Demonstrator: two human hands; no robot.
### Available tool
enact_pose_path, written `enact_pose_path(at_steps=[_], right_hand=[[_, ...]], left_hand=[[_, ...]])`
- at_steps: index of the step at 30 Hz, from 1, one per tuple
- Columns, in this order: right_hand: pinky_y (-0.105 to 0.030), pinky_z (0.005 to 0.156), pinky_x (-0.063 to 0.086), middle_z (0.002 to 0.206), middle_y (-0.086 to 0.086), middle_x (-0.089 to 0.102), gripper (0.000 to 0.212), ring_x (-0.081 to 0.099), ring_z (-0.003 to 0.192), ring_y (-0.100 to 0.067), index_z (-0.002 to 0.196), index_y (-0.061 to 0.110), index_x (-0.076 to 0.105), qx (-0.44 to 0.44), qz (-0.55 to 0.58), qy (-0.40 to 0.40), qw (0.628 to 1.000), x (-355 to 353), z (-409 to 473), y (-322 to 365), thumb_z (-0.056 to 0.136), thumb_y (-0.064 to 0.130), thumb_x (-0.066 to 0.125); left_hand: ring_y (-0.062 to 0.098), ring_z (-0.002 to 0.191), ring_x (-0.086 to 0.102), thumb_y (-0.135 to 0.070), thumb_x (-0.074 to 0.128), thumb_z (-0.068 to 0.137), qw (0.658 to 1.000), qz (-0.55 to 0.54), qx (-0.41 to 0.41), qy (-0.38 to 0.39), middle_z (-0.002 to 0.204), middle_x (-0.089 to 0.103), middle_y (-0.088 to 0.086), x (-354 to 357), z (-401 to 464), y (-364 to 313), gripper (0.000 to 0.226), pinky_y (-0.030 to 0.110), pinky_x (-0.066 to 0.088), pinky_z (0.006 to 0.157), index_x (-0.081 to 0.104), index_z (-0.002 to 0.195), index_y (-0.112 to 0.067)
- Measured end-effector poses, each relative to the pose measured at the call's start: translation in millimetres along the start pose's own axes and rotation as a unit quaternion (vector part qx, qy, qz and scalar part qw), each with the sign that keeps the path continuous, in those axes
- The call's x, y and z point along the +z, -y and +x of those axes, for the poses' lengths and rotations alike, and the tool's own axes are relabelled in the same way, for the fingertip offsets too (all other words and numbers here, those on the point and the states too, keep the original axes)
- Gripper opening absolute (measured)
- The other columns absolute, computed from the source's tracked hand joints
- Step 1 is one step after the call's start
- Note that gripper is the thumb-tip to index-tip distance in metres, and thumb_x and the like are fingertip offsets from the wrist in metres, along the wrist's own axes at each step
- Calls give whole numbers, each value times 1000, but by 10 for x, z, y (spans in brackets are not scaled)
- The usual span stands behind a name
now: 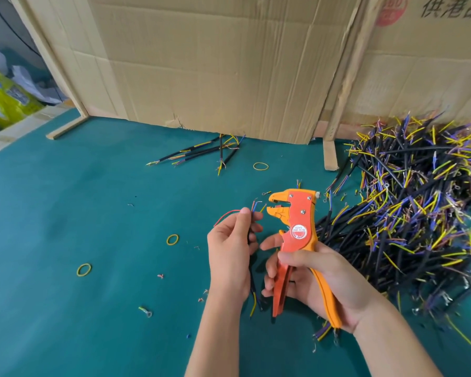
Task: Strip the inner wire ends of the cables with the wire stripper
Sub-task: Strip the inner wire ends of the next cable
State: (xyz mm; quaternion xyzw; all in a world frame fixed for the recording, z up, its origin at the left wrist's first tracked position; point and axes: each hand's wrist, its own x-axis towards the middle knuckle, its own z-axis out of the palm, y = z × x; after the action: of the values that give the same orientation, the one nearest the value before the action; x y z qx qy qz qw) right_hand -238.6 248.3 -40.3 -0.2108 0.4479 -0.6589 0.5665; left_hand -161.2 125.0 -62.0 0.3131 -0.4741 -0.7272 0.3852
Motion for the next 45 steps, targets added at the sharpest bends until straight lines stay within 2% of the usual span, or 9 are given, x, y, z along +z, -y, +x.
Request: enact_pose_path(at_steps=[8,15,19,23,27,31,38,42,45], right_hand=[[-51,79,55,84,-25,59,50,61,76,-39,120,-4,62,4,-1,-4,1000,5,4,-2,76,16,77],[-51,78,55,84,-26,59,50,61,76,-39,117,-3,64,7,2,-2,1000,4,9,-1,75,18,80],[-52,78,55,84,-26,59,49,62,76,-40,116,-3,65,8,0,-7,1000,5,5,2,74,18,80],[-53,78,56,84,-25,59,48,61,75,-40,115,-2,65,10,5,-12,1000,14,6,6,74,17,80],[-52,78,55,84,-25,59,48,61,76,-40,116,-2,65,11,3,-11,1000,11,4,5,74,18,80],[-52,79,55,84,-25,59,47,62,76,-39,114,-1,67,10,4,-11,1000,8,2,4,73,18,81],[-52,77,56,84,-26,59,49,63,75,-40,116,-5,64,25,-4,-4,1000,6,-24,8,74,17,80],[-51,74,56,84,-27,60,46,64,75,-41,113,-6,65,34,-9,2,999,7,-41,0,74,14,80],[-49,70,56,82,-25,59,36,63,74,-40,106,-1,68,33,-8,11,999,0,-47,23,74,11,79]], left_hand=[[9,57,43,-19,57,101,999,37,24,-24,69,59,-5,-25,3,14,28,19,36,51,69,76,-16],[10,54,49,-14,61,98,988,120,85,-44,72,68,-6,-9,-22,56,18,30,42,58,73,85,-18],[10,52,47,-11,64,96,989,112,85,-44,76,73,-2,-14,-11,55,21,24,41,52,76,82,-21],[12,57,54,-10,66,96,990,111,83,-39,80,76,2,-15,-21,58,17,26,46,55,77,86,-20],[11,52,52,-4,66,94,993,73,75,-51,77,76,6,-8,-28,47,17,21,41,44,75,85,-16],[10,52,55,-4,66,94,992,79,82,-58,76,76,6,-3,-34,42,18,22,43,43,72,83,-18],[10,56,50,-6,58,99,981,136,115,-79,77,73,-1,-11,-4,84,22,32,45,60,67,87,-22],[8,60,54,-6,58,98,961,211,160,-79,76,70,-10,9,-29,93,27,23,47,61,65,85,-29],[11,62,56,-3,58,97,950,244,178,-79,75,69,-10,22,-41,100,31,17,44,60,65,83,-30]])
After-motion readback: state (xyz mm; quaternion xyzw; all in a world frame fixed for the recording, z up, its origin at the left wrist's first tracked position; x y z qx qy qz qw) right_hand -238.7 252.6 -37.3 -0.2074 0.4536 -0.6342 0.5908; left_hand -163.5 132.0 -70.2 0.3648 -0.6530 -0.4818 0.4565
